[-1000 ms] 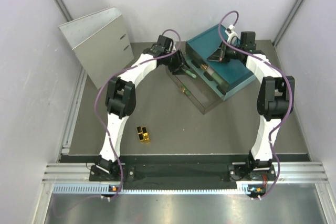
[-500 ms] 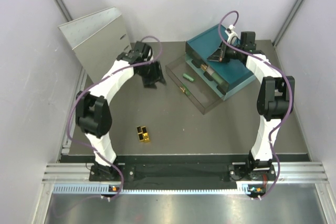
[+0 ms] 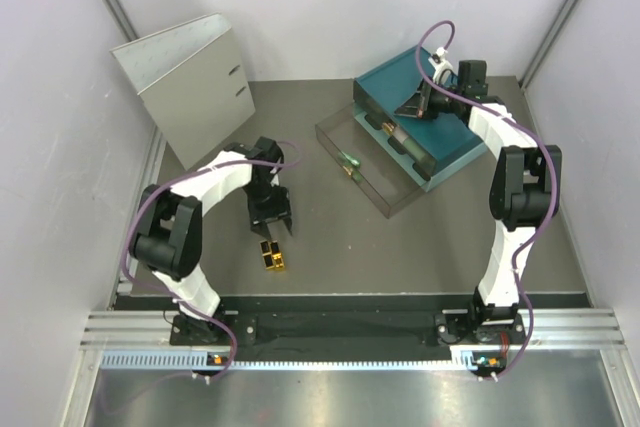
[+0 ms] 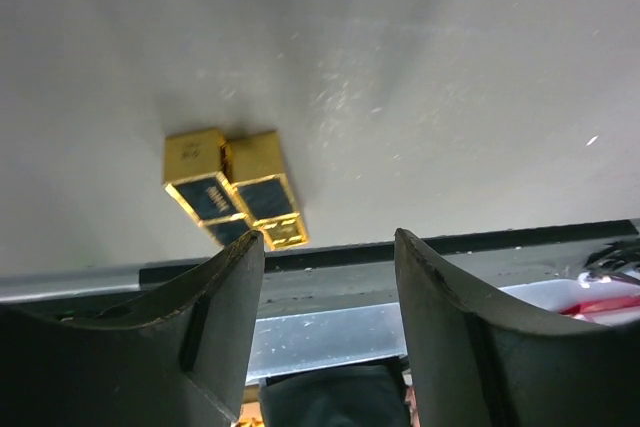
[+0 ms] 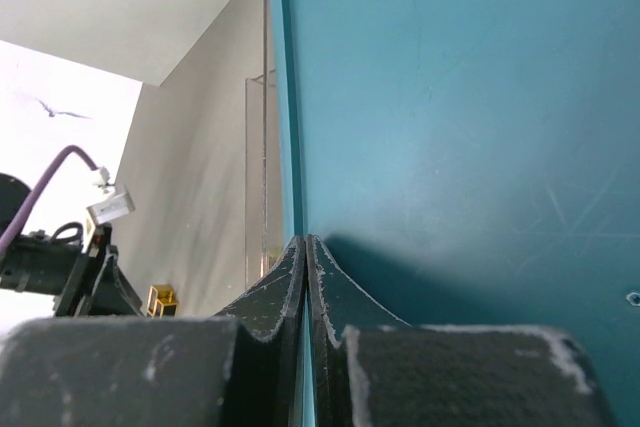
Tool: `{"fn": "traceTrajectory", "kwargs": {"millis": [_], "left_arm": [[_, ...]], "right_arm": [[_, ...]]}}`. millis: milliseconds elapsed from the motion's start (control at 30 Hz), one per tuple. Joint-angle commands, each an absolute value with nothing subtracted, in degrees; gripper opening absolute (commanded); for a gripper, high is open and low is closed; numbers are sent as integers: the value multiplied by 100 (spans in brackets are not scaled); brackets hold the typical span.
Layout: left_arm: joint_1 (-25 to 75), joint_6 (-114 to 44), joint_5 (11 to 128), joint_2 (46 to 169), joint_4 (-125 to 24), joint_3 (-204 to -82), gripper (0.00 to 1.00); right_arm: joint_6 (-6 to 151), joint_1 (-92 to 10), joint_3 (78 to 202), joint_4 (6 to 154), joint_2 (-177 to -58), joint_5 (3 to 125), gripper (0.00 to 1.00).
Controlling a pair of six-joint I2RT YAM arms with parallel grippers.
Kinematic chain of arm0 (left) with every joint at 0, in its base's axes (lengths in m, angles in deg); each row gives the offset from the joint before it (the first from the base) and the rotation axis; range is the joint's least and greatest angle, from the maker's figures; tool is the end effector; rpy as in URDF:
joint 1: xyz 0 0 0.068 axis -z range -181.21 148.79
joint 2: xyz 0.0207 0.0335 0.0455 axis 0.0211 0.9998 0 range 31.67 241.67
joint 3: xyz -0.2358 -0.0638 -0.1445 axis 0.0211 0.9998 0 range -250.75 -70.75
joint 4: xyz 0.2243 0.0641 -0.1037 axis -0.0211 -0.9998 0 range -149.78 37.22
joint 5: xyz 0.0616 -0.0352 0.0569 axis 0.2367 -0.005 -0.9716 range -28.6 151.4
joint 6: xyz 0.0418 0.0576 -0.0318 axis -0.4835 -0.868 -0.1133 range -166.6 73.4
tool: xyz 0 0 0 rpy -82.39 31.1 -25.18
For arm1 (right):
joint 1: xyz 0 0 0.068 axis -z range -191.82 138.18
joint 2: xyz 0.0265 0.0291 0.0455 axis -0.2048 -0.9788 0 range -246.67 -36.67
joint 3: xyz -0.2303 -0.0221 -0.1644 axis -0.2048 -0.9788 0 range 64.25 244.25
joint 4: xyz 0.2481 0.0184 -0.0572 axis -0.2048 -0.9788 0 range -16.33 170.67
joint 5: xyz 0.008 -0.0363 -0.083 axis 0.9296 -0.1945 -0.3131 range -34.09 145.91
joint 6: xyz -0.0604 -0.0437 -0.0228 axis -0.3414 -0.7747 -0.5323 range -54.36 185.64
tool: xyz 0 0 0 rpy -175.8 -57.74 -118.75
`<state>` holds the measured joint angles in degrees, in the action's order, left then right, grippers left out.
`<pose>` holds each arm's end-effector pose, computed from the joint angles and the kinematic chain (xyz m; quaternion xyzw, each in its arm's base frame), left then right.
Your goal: Organize the makeup
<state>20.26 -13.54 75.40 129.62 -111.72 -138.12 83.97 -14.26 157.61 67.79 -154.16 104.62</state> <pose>0.2688 -0.1229 0.1779 0.0997 -0.9875 0.1103 0.0522 0.4808 0.0707 0.2440 -0.0696 0.8329 0.4363 0.3333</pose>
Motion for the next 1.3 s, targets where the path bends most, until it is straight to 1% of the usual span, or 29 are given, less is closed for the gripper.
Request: {"fn": "traceTrajectory", "kwargs": {"millis": [0, 333, 500, 700, 900, 1167, 1200, 1267], "left_arm": [[2050, -1259, 7274, 12553, -11413, -13711, 60], [2164, -1030, 7414, 12755, -10903, -13087, 60], [2234, -1074, 7414, 12949, -10789, -13016, 60], [2436, -1135, 7678, 13317, -10595, -13428, 60], [2840, -1232, 7503, 13818, -10727, -13930, 60], [2973, -1241, 7283, 14135, -10745, -13895, 60], [2973, -1276, 7248, 14153, -10771, -13860, 60], [2981, -1320, 7169, 14240, -10797, -13816, 55]], "right_arm": [[7848, -1340, 15091, 5334, -16235, 8799, 0], [7856, -1340, 15073, 5343, -16227, 8799, 0], [7856, -1331, 15082, 5343, -16218, 8799, 0], [7865, -1340, 15082, 5325, -16209, 8808, 0], [7874, -1331, 15065, 5325, -16227, 8808, 0], [7874, -1323, 15082, 5316, -16227, 8817, 0], [7874, -1323, 15073, 5325, -16227, 8826, 0], [7874, -1323, 15091, 5316, -16244, 8834, 0]]}}
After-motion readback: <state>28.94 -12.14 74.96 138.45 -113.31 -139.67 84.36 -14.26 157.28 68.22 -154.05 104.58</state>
